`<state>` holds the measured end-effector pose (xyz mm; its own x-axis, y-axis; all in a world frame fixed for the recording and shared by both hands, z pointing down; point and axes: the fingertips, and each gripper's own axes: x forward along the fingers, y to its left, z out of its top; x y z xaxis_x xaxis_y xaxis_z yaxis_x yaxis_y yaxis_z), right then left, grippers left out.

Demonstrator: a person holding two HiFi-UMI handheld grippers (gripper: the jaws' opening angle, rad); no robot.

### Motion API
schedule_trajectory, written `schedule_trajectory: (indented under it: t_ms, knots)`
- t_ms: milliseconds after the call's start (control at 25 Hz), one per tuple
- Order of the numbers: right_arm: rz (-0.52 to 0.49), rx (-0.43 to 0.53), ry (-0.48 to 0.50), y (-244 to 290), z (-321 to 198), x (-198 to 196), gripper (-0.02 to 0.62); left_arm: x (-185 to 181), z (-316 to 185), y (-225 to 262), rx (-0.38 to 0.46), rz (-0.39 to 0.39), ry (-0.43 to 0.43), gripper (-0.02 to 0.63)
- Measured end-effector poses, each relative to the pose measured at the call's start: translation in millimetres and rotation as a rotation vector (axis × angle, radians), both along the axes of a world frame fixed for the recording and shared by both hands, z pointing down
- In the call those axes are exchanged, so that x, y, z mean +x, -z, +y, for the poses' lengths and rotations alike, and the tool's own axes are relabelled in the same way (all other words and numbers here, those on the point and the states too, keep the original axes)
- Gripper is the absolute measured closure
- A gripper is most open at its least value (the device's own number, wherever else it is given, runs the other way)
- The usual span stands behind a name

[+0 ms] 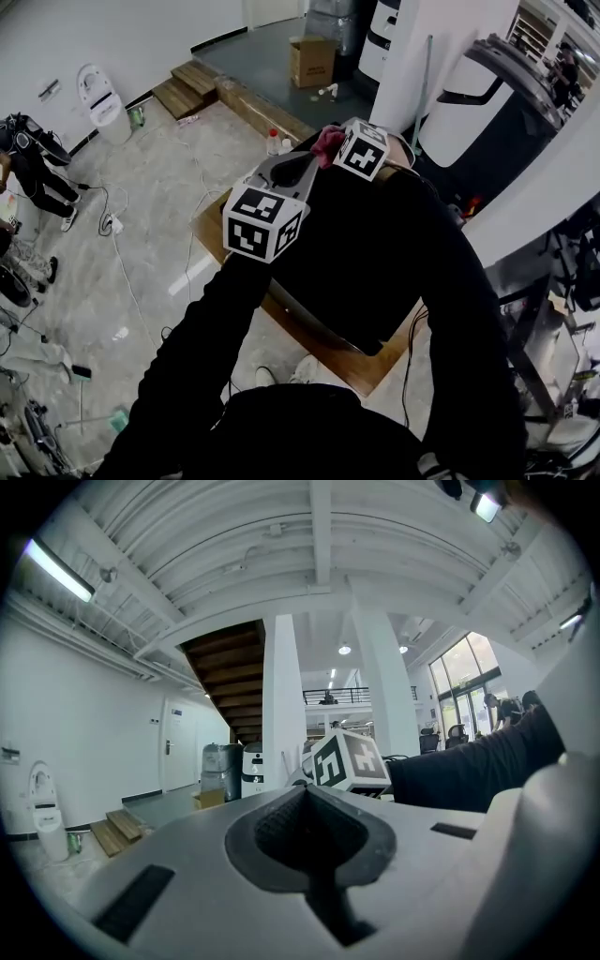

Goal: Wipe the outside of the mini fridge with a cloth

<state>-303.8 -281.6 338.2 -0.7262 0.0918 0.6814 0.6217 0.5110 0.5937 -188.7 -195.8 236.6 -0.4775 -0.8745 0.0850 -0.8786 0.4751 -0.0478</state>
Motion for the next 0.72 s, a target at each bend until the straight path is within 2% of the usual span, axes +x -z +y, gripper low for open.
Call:
schedule_trajectory:
  t_ms: [320, 720]
  knots:
    - [0.061, -0.022, 0.003, -13.0, 0.8, 9.2, 0.541, -2.3, 3.8, -13.7, -0.018, 0.022, 0.003, 0.600]
    - [0.083, -0.007, -0.059, -16.3, -25.5, 74.5, 0.541, 31.3, -9.2, -14.5, -0.012, 0.018, -0.073, 0.600]
